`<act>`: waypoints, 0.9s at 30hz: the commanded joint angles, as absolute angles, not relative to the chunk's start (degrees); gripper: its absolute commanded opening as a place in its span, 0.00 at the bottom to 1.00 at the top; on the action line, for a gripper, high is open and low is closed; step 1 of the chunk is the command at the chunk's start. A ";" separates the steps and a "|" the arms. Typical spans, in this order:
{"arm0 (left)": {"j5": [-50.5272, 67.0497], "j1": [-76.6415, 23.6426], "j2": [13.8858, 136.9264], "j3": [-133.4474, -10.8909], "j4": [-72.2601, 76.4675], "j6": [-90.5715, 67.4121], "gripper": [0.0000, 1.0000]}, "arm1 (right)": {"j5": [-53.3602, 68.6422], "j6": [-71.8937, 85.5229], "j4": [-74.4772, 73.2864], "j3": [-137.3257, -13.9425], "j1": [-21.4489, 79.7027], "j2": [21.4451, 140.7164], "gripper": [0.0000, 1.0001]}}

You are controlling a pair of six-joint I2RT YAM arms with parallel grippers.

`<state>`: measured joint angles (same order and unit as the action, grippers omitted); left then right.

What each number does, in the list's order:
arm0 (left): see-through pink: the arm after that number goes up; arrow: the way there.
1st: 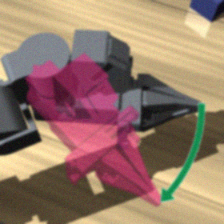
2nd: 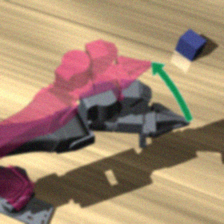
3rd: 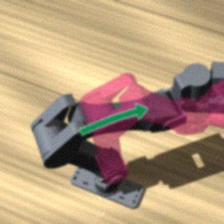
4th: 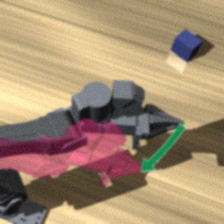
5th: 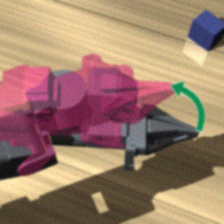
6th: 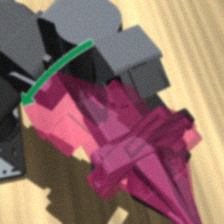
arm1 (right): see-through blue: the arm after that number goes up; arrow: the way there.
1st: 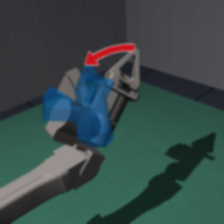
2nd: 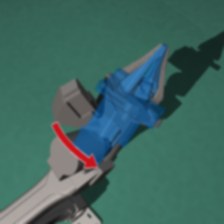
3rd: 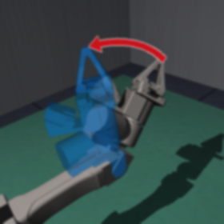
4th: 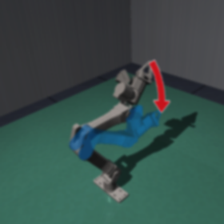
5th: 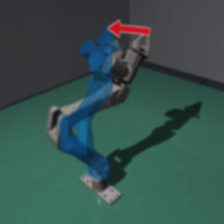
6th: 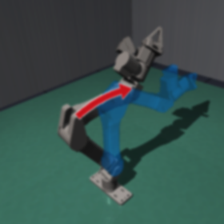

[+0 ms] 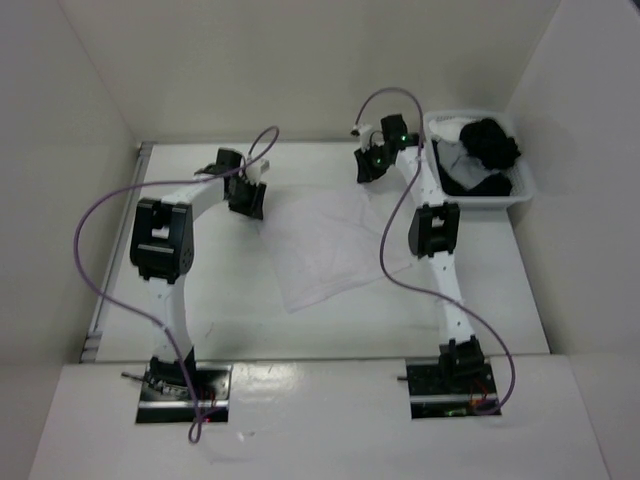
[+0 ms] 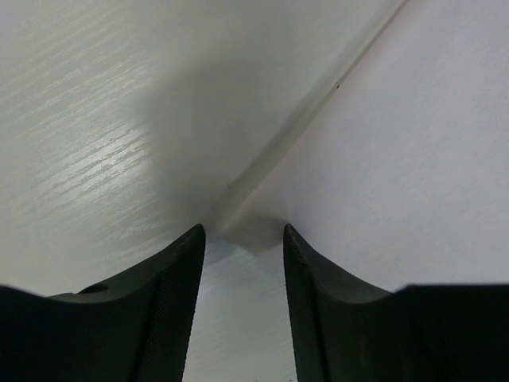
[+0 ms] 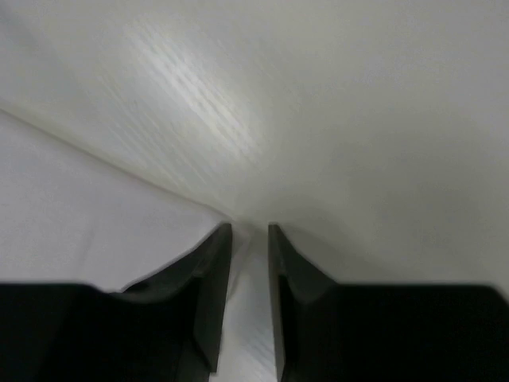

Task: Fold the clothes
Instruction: Fold the tank top

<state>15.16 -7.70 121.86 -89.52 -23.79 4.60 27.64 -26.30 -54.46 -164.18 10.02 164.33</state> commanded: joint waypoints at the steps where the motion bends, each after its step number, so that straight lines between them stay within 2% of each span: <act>1: 16.52 -8.61 124.19 -89.82 -25.58 5.80 0.50 | 27.95 -26.54 -68.13 -173.04 10.11 171.55 0.26; 5: 16.52 -9.14 124.19 -89.82 -25.58 6.33 0.41 | 27.95 -28.04 -70.83 -179.73 10.11 172.18 0.10; 10: 17.05 -9.14 124.72 -89.82 -26.10 6.33 0.38 | 27.33 -28.04 -71.46 -179.74 10.11 172.18 0.10; 12: 17.05 -9.14 124.72 -90.35 -26.10 6.33 0.38 | 27.33 -28.04 -71.46 -179.74 10.11 172.18 0.18; 13: 17.05 -9.14 124.72 -90.35 -26.10 6.33 0.41 | 28.81 -26.99 -70.67 -179.74 9.59 172.18 0.36; 14: 17.05 -9.14 124.19 -90.35 -26.10 6.33 0.41 | 28.83 -26.98 -70.66 -179.74 9.58 172.18 0.37; 15: 17.05 -9.14 124.19 -90.35 -26.10 6.33 0.42 | 28.83 -26.20 -69.88 -179.74 9.58 171.48 0.46; 17: 16.52 -9.14 123.67 -90.35 -26.10 6.33 0.43 | 29.71 -25.40 -69.18 -179.74 8.96 169.99 0.56; 18: 16.52 -9.14 123.66 -90.35 -26.10 6.33 0.45 | 29.71 -24.70 -68.30 -179.74 8.96 169.02 0.64; 23: 16.00 -9.14 123.66 -90.35 -25.58 5.81 0.47 | 30.32 -19.35 -66.80 -179.74 6.25 157.52 0.80; 27: 16.00 -9.14 122.52 -90.35 -25.58 4.75 0.51 | 28.39 -17.05 -70.12 -177.46 5.71 148.38 0.83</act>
